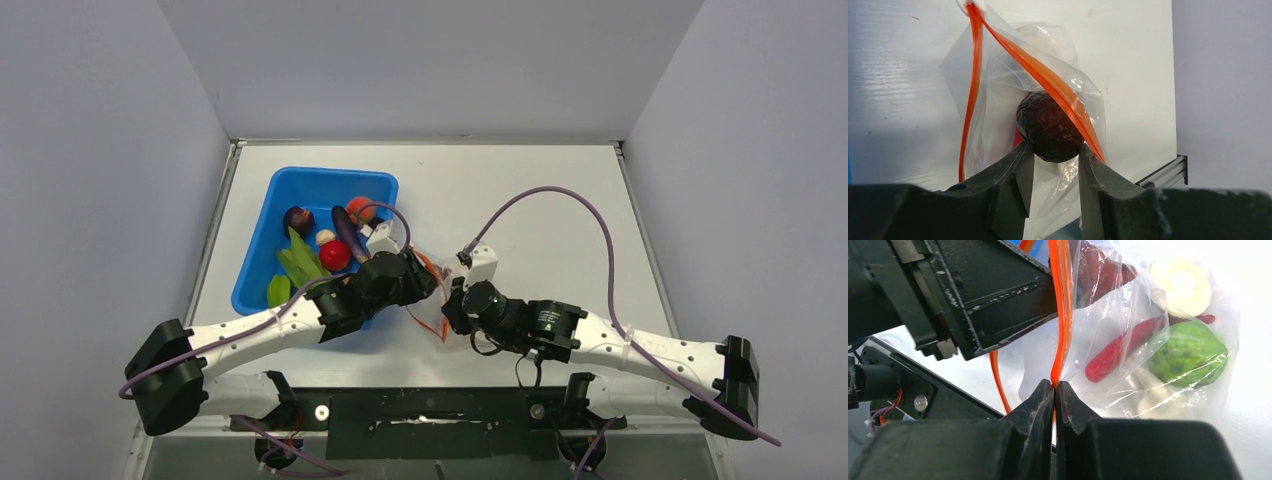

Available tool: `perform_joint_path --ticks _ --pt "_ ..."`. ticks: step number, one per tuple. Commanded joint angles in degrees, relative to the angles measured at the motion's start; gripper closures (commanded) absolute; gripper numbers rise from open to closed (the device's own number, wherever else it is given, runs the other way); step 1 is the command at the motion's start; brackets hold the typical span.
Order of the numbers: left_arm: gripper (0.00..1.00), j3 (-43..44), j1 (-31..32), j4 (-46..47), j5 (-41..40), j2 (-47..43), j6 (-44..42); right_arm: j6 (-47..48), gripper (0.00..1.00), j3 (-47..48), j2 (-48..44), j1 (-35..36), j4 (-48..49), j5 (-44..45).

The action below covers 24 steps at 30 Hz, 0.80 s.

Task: Open the zip-top bag and remove the fake food
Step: Pick up the fake fruit from the zipper food storage bag, then place the fake fruit in the bin.

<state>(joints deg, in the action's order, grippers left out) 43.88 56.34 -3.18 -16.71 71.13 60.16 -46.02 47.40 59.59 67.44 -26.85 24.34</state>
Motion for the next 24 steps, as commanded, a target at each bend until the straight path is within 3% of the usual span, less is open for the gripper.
perform_joint_path --ticks 1,11,24 --pt "0.94 2.2 -0.3 1.5 2.8 -1.3 -2.4 0.5 0.97 -0.1 -1.4 -1.7 0.8 1.4" --pt "0.94 5.8 -0.4 -9.2 5.5 -2.5 -6.3 2.1 0.97 -2.0 -1.1 -10.7 -1.3 -0.2" --pt "0.97 3.3 -6.8 -8.1 1.5 -13.4 -5.9 3.3 0.97 -5.2 -2.7 -15.9 -0.7 -3.5"
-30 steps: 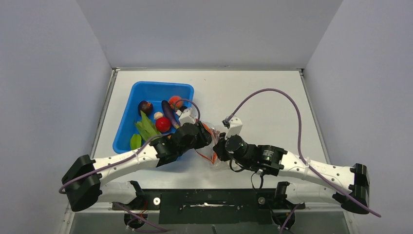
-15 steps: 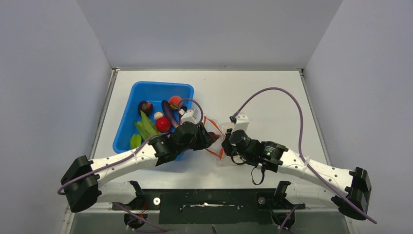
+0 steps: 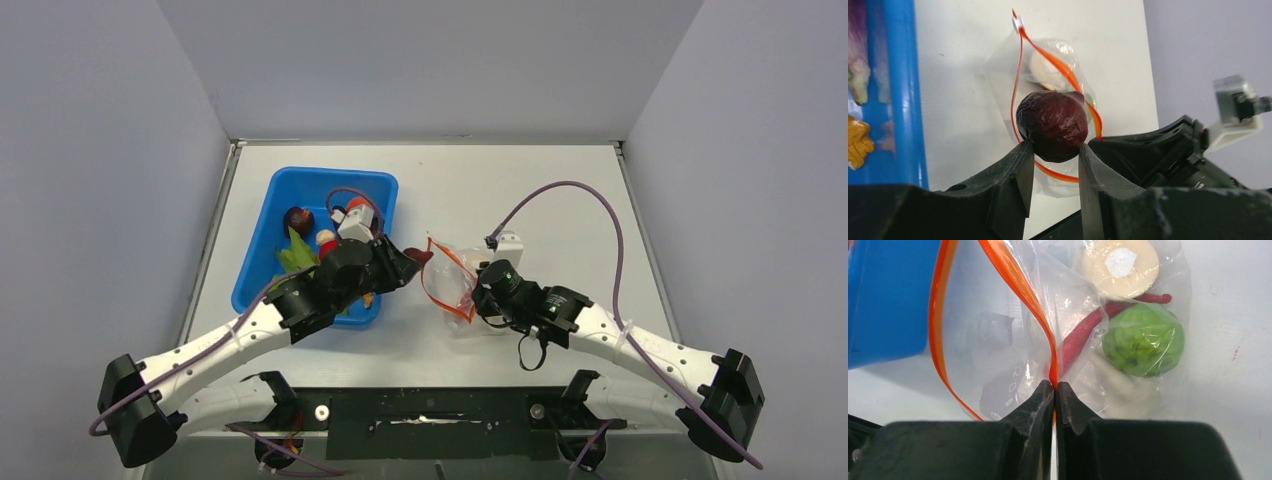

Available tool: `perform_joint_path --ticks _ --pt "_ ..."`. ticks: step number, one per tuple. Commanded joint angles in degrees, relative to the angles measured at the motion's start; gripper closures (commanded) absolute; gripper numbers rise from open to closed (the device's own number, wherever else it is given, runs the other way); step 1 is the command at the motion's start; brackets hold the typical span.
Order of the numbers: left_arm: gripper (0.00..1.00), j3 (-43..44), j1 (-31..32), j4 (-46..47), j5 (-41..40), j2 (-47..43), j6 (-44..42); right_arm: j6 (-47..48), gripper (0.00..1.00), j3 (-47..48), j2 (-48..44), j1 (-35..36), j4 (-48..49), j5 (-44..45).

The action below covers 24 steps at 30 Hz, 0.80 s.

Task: Open the zip-top bag and remove the fake food
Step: Place the fake fruit in the bin.

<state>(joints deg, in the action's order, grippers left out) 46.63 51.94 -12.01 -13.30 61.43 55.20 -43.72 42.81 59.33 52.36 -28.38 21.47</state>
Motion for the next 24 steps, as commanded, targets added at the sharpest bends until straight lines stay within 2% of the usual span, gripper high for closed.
perform_joint_path --ticks 1,4,10,16,24 --pt "0.97 0.5 -4.1 -0.1 -2.2 -4.5 -1.0 1.1 0.97 -0.9 -2.8 -0.9 0.9 -0.7" --pt "0.98 0.0 -10.1 -1.9 -0.7 -6.4 -1.8 1.9 0.97 -1.1 -3.8 -1.5 1.2 -1.3" --pt "0.99 -0.5 -26.0 -3.7 9.2 -7.1 -5.0 2.9 0.96 -1.9 -5.3 -1.9 2.5 -2.8" --pt "0.99 -1.6 -43.2 0.0 19.7 -1.0 -7.3 3.0 0.96 -1.8 -5.3 -2.1 1.9 -3.8" --pt "0.99 0.0 -46.7 6.0 14.8 10.8 -7.1 3.7 0.96 -1.4 -5.4 -2.6 2.7 -5.4"
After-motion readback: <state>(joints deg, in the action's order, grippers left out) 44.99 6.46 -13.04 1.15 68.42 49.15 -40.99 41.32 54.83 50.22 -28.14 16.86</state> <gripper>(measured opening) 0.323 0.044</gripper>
